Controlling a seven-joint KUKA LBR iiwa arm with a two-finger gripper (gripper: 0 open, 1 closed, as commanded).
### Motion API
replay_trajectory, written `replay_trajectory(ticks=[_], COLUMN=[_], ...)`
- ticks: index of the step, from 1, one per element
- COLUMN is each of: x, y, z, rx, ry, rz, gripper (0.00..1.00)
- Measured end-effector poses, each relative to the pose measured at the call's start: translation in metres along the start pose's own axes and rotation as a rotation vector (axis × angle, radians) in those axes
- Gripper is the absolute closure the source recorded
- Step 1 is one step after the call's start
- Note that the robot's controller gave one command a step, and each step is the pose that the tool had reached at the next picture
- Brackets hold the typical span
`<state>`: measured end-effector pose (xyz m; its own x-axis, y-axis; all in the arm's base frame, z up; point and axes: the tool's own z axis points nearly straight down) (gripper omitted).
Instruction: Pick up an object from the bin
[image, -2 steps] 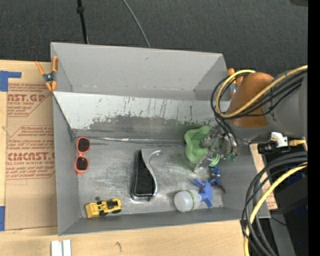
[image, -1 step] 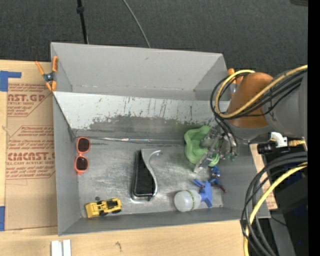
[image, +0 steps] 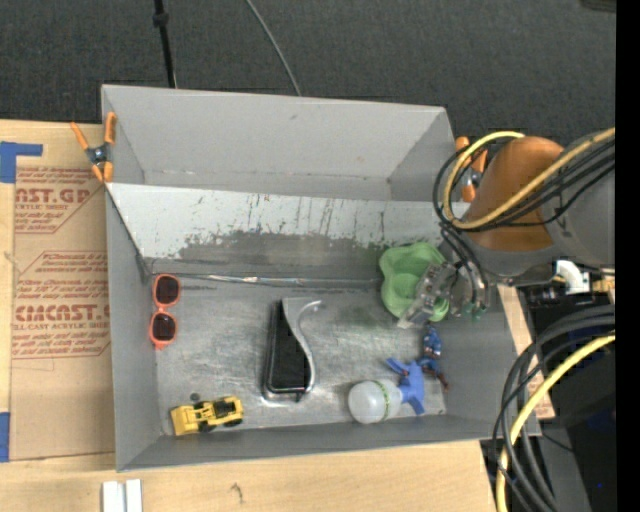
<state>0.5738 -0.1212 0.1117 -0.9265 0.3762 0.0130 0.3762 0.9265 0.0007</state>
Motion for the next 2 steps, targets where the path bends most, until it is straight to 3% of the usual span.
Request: replay_trajectory(ticks=[1,2], x=[-0.014,0.010], y=[0.002,-0.003], z=[-0.065,-0.136], rx=[0.002,0.001], ry=[-0.011,-0.008], rz=[-0.061,-0.046], gripper=[1.00,1.00])
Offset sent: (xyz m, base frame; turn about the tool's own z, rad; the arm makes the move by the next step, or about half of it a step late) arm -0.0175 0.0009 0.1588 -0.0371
